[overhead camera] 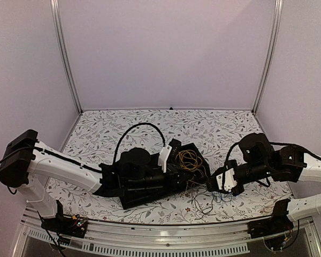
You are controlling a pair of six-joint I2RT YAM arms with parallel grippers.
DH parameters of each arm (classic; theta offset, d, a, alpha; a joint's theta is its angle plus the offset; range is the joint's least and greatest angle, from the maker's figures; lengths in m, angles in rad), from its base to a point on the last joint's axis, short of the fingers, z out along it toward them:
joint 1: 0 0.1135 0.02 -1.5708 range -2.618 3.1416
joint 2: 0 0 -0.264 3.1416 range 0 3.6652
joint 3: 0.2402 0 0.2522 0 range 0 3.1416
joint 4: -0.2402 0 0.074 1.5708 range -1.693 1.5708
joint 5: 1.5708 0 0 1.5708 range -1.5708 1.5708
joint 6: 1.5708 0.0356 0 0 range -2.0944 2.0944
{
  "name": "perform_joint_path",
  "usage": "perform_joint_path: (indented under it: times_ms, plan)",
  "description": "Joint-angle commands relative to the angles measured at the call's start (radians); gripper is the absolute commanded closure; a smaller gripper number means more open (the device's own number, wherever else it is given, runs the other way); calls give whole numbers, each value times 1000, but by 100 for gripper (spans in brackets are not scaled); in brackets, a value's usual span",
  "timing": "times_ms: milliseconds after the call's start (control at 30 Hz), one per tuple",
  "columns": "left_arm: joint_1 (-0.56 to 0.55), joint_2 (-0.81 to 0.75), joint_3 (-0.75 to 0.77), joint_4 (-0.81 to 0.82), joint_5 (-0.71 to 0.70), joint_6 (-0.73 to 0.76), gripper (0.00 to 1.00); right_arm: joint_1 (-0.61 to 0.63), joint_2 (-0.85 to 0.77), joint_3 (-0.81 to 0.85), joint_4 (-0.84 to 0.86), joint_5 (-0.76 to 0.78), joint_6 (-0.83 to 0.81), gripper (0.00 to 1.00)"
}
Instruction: Untangle the cables
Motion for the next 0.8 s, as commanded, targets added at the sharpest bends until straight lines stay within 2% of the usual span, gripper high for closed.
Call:
perform_joint_path:
  times_ms: [0,267,533,667,700,767]
  plan:
    - [-4,-106,-11,-35,-74,-9,100,-9,14,-90,54,-35,45,47]
    - [-23,-248,-43,-146,-209,-11,100,-26,139,-196,158,-27,-41,35]
    - [-46,-361,-77,-216,-275,-17,100,-116,339,-197,214,6,-59,36]
    - [-55,-398,-89,-231,-286,-15,100,-162,409,-169,230,-12,-31,44]
    - [-58,-414,-100,-233,-285,-18,100,-170,431,-161,235,-5,-18,57]
    - [-61,-433,-100,-243,-285,-22,100,-177,454,-161,237,15,-17,70]
